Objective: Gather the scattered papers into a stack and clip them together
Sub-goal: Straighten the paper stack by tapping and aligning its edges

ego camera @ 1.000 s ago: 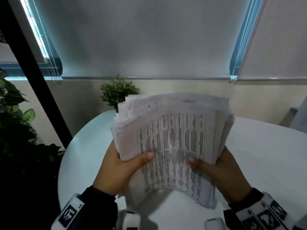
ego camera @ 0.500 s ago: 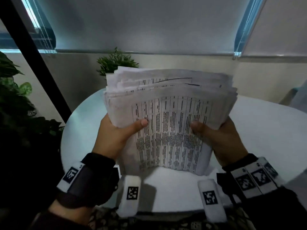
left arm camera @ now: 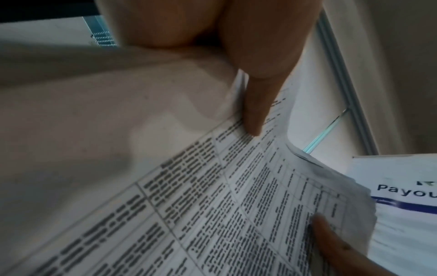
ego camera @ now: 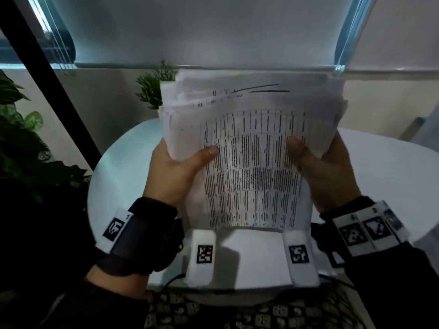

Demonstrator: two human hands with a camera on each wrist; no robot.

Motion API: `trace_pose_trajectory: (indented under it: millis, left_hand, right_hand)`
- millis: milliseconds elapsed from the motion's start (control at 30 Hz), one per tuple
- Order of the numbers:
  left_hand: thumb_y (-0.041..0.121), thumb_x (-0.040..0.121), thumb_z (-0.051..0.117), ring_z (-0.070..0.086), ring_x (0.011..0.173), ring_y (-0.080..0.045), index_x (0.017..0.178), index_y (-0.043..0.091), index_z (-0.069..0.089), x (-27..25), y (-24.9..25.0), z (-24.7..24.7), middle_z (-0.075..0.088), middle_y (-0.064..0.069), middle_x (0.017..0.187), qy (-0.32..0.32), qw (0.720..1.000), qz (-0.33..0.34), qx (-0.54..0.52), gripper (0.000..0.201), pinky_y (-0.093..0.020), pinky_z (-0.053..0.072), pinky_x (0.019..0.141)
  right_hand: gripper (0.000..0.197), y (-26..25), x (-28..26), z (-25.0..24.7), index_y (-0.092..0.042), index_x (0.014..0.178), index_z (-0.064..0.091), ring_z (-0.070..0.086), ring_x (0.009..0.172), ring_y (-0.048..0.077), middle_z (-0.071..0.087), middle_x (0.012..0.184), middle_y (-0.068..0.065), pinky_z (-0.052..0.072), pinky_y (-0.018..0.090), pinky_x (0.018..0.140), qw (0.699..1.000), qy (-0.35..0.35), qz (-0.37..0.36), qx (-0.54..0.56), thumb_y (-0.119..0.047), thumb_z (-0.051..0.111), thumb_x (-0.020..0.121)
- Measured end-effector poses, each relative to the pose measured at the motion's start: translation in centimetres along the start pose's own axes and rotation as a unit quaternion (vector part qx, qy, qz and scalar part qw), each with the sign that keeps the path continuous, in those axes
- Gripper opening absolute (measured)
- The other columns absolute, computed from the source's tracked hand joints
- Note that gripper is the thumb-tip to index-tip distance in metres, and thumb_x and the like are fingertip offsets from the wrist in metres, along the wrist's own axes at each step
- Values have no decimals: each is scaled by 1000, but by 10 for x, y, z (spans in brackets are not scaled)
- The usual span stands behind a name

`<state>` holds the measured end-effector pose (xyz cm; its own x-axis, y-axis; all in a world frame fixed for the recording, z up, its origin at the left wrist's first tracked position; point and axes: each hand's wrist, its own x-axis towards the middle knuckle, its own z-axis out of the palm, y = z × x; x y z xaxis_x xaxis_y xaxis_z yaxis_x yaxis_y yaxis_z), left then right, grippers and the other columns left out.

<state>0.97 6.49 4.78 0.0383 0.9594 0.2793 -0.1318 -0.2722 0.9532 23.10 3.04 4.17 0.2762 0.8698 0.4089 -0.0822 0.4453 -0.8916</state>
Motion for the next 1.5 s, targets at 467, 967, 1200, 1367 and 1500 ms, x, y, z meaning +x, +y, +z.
trace_pose_trajectory:
  millis: [467, 967, 1200, 1367, 1500]
  left_hand:
    - [20, 60, 85, 69, 99, -19, 121, 9, 58, 6, -8, -4, 72, -5, 109, -58, 998, 8, -19, 67, -28, 57, 76]
    - [25, 50, 90, 72, 87, -13, 96, 20, 70, 9, -21, 7, 76, 8, 90, -27, 1000, -8, 6, 50, -19, 56, 66]
    - [42, 44, 88, 70, 96, -15, 113, 17, 63, 16, -14, -1, 74, 2, 104, -70, 997, 20, -24, 78, -21, 56, 72]
    - [16, 49, 88, 72, 82, -11, 89, 22, 72, 15, -22, 6, 76, 9, 86, -4, 1000, 3, -3, 43, -17, 55, 64]
    - [29, 49, 87, 72, 85, -11, 94, 22, 71, 19, -16, -6, 76, 6, 92, -21, 1000, 14, -12, 49, -19, 56, 65]
  right_hand:
    - [61, 15, -7, -33, 0, 129, 47, 66, 105, 25, 67, 116, 12, 56, 35, 80, 999, -12, 39, -8, -8, 69, 73]
    - [83, 26, 2, -28, -8, 109, 65, 69, 97, 25, 73, 103, 5, 56, 29, 76, 998, 4, 61, -10, -56, 86, 45]
    - [76, 16, 11, -35, -6, 117, 57, 70, 94, 25, 73, 103, 5, 58, 36, 74, 998, -30, 62, -3, -29, 88, 51]
    - [41, 19, 10, -23, -12, 106, 65, 70, 95, 18, 74, 100, -2, 56, 24, 73, 997, -25, 64, -28, -19, 74, 66]
    - [78, 16, 14, -27, -9, 107, 64, 70, 94, 22, 74, 101, 4, 57, 29, 73, 996, -32, 78, -13, -47, 89, 43]
